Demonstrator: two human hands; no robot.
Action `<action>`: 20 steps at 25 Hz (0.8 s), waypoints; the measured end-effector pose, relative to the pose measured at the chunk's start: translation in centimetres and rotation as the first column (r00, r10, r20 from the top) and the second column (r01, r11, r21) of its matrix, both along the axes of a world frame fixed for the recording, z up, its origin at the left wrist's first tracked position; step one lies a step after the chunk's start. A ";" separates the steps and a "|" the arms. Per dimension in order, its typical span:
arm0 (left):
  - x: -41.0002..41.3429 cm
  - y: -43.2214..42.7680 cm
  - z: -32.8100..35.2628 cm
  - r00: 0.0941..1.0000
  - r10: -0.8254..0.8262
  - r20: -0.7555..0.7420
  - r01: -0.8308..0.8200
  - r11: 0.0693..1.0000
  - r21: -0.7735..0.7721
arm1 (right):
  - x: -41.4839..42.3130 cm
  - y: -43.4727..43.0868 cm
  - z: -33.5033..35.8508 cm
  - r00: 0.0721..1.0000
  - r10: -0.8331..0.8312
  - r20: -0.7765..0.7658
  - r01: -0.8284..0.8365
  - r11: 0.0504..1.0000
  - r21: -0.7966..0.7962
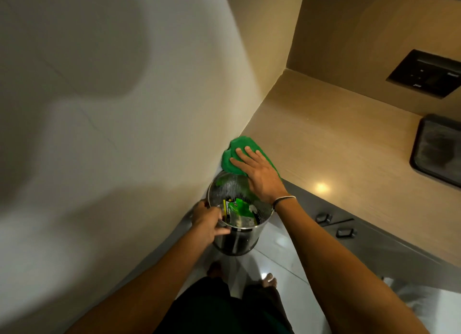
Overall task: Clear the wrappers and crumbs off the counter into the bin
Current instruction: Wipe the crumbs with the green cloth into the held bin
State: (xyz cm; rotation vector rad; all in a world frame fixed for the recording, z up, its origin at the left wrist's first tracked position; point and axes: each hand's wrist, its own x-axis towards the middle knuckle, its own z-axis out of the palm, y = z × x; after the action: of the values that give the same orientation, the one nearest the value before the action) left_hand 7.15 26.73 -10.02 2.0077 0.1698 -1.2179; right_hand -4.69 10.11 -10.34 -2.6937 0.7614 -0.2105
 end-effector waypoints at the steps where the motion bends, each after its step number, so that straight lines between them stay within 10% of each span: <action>1: 0.2 -0.1 0.0 1.000 0.007 0.002 -0.007 1.000 -0.008 | -0.3 1.2 0.1 0.999 0.020 0.029 -0.022 0.999 0.045; 5: -0.2 0.2 -0.1 1.000 0.010 0.000 -0.010 0.999 -0.037 | -3.0 6.6 -0.9 0.994 0.106 -0.016 -0.099 0.960 0.263; 9: -1.0 0.6 -0.2 1.000 -0.008 0.025 0.009 0.998 -0.055 | -4.4 8.0 -0.3 0.950 -0.276 0.146 0.177 0.860 0.478; 20: -0.7 0.3 0.0 0.999 0.038 -0.008 -0.038 0.999 -0.033 | -11.0 3.8 4.6 0.407 -0.755 0.514 0.713 0.614 0.338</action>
State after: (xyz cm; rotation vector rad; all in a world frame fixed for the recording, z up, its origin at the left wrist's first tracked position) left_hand 6.46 27.06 -10.01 1.9630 0.1892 -1.1968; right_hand -15.68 13.93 -5.74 -1.7838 1.6199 -1.1934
